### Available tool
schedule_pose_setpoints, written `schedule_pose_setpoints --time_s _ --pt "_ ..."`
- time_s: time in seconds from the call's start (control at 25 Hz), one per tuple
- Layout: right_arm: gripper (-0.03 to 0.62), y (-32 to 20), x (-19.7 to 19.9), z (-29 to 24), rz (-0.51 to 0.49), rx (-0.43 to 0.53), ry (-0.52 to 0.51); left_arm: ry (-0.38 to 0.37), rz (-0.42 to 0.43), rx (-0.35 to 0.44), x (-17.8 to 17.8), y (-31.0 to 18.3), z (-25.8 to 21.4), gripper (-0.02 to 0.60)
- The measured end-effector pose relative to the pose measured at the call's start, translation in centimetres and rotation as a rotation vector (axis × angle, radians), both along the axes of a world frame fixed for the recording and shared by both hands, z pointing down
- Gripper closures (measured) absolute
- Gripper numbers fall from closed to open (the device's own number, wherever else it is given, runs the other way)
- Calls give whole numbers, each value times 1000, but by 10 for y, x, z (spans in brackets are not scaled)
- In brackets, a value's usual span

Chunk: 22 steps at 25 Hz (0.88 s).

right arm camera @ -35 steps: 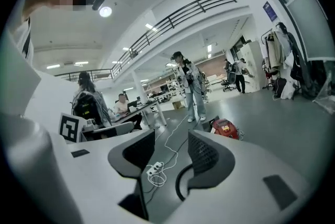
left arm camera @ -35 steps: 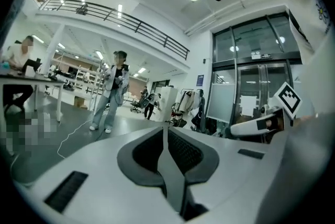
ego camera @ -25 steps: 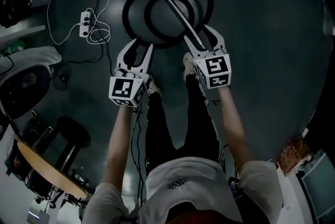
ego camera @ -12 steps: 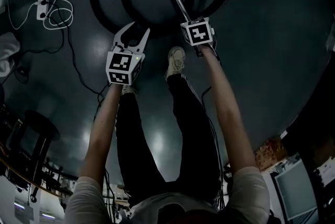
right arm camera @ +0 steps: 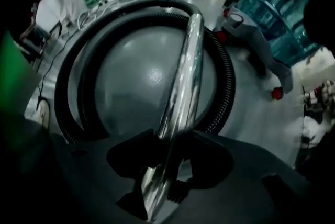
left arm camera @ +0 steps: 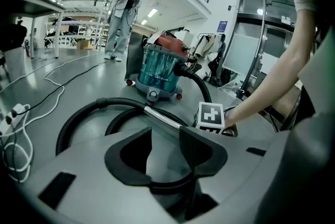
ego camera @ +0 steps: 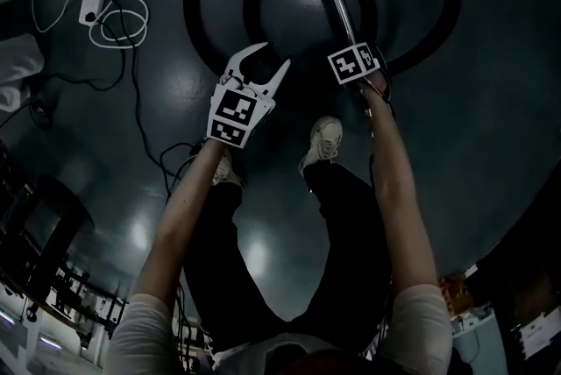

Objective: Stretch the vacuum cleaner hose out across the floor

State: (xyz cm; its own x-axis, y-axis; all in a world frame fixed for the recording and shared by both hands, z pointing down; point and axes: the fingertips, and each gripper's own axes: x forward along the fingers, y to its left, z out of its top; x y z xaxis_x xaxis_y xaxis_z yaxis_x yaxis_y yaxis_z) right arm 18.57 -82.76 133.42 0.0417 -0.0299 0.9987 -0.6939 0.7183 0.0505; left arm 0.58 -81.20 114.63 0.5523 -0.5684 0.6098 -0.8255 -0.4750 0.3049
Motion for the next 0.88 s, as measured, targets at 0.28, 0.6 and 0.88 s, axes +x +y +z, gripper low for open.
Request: schedule_pose_setpoints --time_s 0.28,0.6,0.88 --pt "390 -8 -10 -112 -36 98 11 -35 -26 30 -41 -10 -99 431" --pt "407 -7 -29 -418 -553 378 134 -86 19 156 -60 15 -351 431" --pt "413 -8 -109 -714 -1242 690 313 -196 228 396 -96 26 -565 417"
